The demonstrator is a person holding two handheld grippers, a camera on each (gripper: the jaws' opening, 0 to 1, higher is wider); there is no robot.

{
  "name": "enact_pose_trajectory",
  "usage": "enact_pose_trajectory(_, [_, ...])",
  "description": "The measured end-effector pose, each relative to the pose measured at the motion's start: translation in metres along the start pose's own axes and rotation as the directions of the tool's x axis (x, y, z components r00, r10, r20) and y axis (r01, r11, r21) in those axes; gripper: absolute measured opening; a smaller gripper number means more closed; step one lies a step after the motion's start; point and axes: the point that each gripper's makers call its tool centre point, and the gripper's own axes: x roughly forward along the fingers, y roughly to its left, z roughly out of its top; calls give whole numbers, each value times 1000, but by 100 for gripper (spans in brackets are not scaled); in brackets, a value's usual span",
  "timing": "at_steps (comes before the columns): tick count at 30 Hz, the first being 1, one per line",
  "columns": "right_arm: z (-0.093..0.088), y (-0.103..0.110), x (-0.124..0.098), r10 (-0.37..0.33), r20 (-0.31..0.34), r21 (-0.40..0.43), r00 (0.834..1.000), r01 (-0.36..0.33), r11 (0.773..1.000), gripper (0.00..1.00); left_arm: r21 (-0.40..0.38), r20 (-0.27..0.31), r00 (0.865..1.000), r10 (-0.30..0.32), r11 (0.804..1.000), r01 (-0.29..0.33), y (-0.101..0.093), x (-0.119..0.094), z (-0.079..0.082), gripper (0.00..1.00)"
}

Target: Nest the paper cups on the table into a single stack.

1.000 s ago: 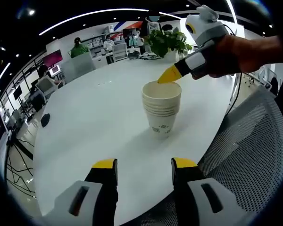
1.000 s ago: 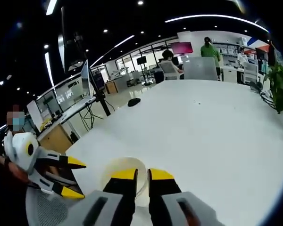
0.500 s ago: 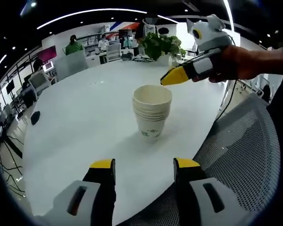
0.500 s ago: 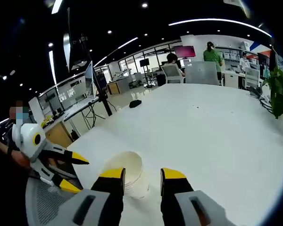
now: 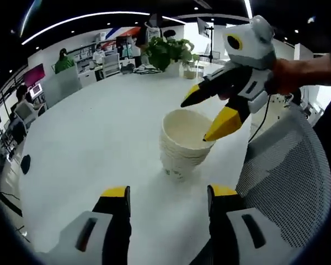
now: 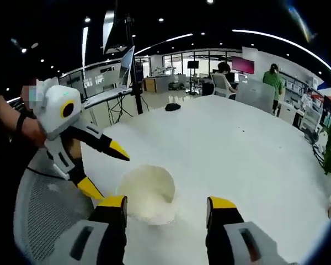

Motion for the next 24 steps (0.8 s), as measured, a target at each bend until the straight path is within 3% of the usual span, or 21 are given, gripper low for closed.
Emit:
enact_pose_trajectory(1, [2,-1,0,-1,11,28,1000,1,1000,56,7,-2,1000,-8,1000,8,1,4,2,56])
enact_pose_trajectory(9, [14,-14,-12,-18,44,15,999,17,1000,55,34,14,1000,-21,999,21,6,16,16,53])
enact_pose_trajectory(16, [-6,-17,-18,21,-20,-58,1000,-22,998,57,100,-9,998,-61,993,62,1,28,20,53])
enact_pose_trajectory(18, [-16,-21,-12,22,-71,-104,997,-29,994,60,108,-10,998,-67,992,67,2,30,21,52])
enact_pose_trajectory(21, [-31,-14,2,55,-167,-200,984,-89,976,62,124,-19,997,-79,989,81,3,34,21,51])
enact_pose_trajectory(24, [-30,-8,13,69,-204,-286,977,-126,950,61,150,-27,995,-92,984,95,4,37,23,49])
